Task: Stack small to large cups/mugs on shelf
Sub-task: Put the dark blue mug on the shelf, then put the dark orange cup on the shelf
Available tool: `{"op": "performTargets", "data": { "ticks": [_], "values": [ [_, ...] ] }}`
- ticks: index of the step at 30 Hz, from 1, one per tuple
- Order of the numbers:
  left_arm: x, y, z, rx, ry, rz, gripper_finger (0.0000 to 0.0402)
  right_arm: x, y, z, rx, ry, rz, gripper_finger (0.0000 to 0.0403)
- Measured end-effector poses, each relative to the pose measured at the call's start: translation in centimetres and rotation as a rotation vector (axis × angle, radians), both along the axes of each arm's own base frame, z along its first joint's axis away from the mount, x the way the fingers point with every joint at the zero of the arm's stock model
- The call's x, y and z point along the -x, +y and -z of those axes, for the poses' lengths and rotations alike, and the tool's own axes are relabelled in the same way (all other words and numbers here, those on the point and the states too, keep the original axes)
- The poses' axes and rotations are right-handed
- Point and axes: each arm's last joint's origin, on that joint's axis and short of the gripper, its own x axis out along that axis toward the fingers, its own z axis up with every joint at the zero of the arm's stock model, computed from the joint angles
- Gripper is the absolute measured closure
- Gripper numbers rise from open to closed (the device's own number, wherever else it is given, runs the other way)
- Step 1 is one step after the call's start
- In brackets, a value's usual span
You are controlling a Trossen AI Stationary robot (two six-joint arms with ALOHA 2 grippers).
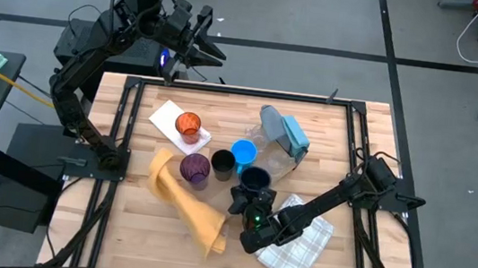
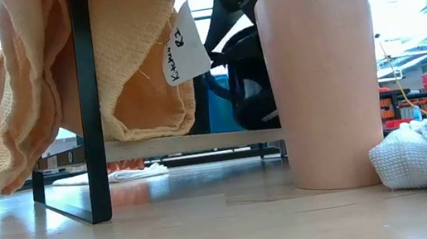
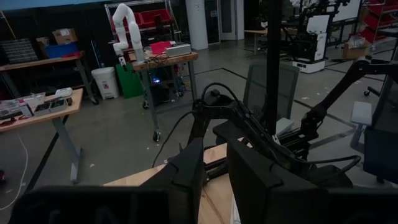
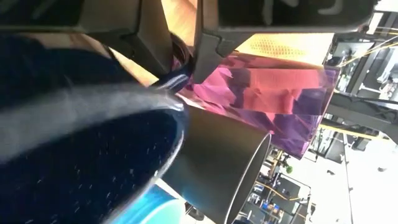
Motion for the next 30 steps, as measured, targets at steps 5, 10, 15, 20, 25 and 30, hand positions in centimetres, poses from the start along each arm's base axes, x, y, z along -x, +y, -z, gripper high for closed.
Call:
{"op": "performTargets", "data": {
  "ticks": [5,10,15,20,25,30],
  "values": [
    [0.0,0.0,0.0,0.000,0.000,0.000,0.0323,0.0,0.0,0.0,-0.001,0.000,0.000,0.0323],
    [0.0,0.0,0.0,0.001,0.000,0.000,0.0320,0.0,0.0,0.0,-0.007,0.003,-0.006,0.0321],
    [0.0,0.0,0.0,0.001,0.000,0.000,0.0323,0.0,0.2,0.0,-0.014,0.007,-0.018,0.0320],
    [0.0,0.0,0.0,0.001,0.001,0.000,0.0319,0.3,0.7,-0.4,-0.015,0.000,-0.043,0.0321],
    [0.0,0.0,0.0,0.001,0.000,0.000,0.0319,0.6,0.8,-1.3,0.006,0.009,-0.054,0.0320],
    [0.0,0.0,0.0,0.001,0.001,0.000,0.0323,0.6,0.5,-2.3,0.031,0.012,-0.054,0.0321]
  ]
}}
